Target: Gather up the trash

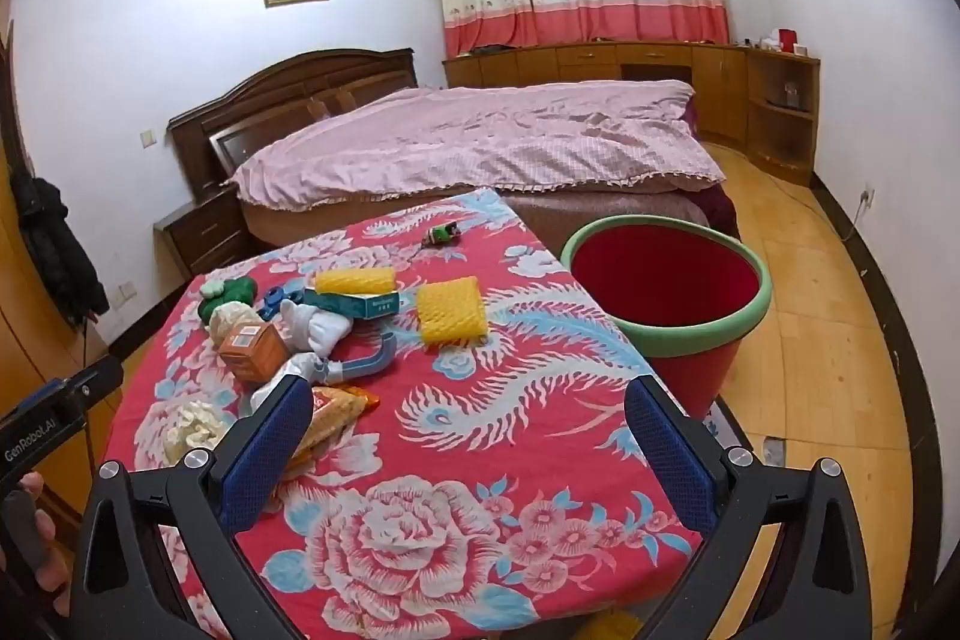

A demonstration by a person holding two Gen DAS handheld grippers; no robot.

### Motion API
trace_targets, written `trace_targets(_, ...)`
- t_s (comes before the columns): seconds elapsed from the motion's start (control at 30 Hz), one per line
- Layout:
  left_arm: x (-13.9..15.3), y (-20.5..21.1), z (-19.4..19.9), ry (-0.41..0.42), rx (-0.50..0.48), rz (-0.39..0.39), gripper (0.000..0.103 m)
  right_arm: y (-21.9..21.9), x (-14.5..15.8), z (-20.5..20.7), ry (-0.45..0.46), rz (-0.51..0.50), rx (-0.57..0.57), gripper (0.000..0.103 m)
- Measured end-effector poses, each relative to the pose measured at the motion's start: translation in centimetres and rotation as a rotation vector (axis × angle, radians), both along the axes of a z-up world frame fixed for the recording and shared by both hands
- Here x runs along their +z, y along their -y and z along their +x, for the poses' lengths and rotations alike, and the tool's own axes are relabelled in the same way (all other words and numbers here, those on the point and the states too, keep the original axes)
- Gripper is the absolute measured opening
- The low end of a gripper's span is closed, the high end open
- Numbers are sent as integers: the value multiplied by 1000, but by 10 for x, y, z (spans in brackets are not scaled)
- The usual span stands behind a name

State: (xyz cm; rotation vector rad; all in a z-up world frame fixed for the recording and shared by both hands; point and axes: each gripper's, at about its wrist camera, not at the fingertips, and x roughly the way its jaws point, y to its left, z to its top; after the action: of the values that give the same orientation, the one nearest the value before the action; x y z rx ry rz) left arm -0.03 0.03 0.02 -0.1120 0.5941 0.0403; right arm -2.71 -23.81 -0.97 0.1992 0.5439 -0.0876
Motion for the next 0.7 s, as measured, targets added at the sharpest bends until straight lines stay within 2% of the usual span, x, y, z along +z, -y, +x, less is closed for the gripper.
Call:
trace_targets(0.57, -5, -2, -7, -12, 11, 11, 90, -1, 0, -1, 0, 3, 2, 103)
trace_targets(0.7, -5, 0, 1, -25, 6, 16, 90, -1, -1, -1, 1, 4, 1, 103)
